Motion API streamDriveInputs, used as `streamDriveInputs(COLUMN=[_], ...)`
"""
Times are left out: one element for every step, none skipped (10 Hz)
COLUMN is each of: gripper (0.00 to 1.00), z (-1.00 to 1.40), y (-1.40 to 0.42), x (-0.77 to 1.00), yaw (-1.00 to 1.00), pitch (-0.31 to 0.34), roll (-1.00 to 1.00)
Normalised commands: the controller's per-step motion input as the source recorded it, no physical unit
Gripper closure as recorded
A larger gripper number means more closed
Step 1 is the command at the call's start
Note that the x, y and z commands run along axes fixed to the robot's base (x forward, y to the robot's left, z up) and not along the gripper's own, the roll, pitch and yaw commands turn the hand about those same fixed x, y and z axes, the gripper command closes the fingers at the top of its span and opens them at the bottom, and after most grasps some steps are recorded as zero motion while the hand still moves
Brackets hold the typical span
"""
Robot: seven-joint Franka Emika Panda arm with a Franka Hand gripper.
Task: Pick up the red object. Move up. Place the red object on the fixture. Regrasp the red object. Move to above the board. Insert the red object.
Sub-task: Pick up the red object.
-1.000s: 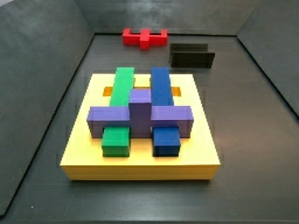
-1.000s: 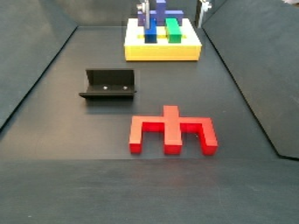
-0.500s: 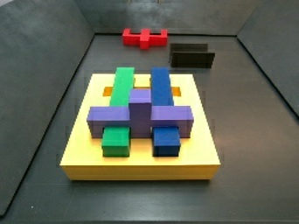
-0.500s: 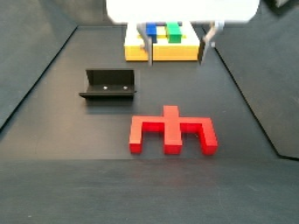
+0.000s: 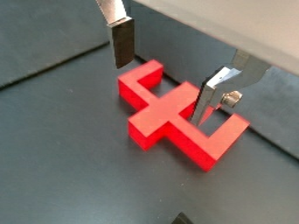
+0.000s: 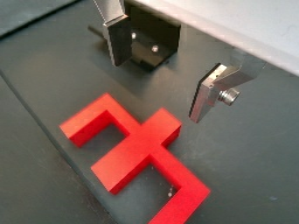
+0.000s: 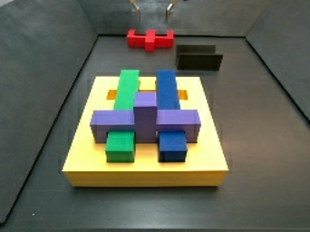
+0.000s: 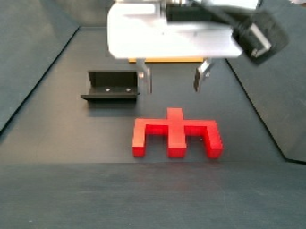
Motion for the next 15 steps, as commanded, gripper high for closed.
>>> streamDriveInputs(gripper=[0.0,0.0,0.0,0.0,0.0,0.0,0.0,0.0,0.0,0.0,0.0,1.0,1.0,1.0,1.0], z=[-1.0,-0.9,-0.91,-0.91,-0.8,-0.62,-0.46,-0.34,-0.16,0.0,0.0,0.0,0.0,0.0,0.0], y=[0.03,0.0,0.0,0.04,0.08,0.15,0.2,0.08,0.0,0.0,0.0,0.0,0.0,0.0,0.0], x=[0.0,-0.09,-0.11,-0.1,-0.17,-0.15,0.0,0.11,0.08,0.03,0.0,0.0,0.0,0.0,0.0], yaw=[-0.02,0.0,-0.01,-0.03,0.0,0.0,-0.06,0.0,0.0,0.0,0.0,0.0,0.0,0.0,0.0], pitch=[-0.119,-0.187,-0.18,-0.174,-0.194,-0.153,-0.023,0.0,0.0,0.004,0.0,0.0,0.0,0.0,0.0], roll=[0.0,0.0,0.0,0.0,0.01,0.06,0.13,0.03,0.0,0.0,0.0,0.0,0.0,0.0,0.0])
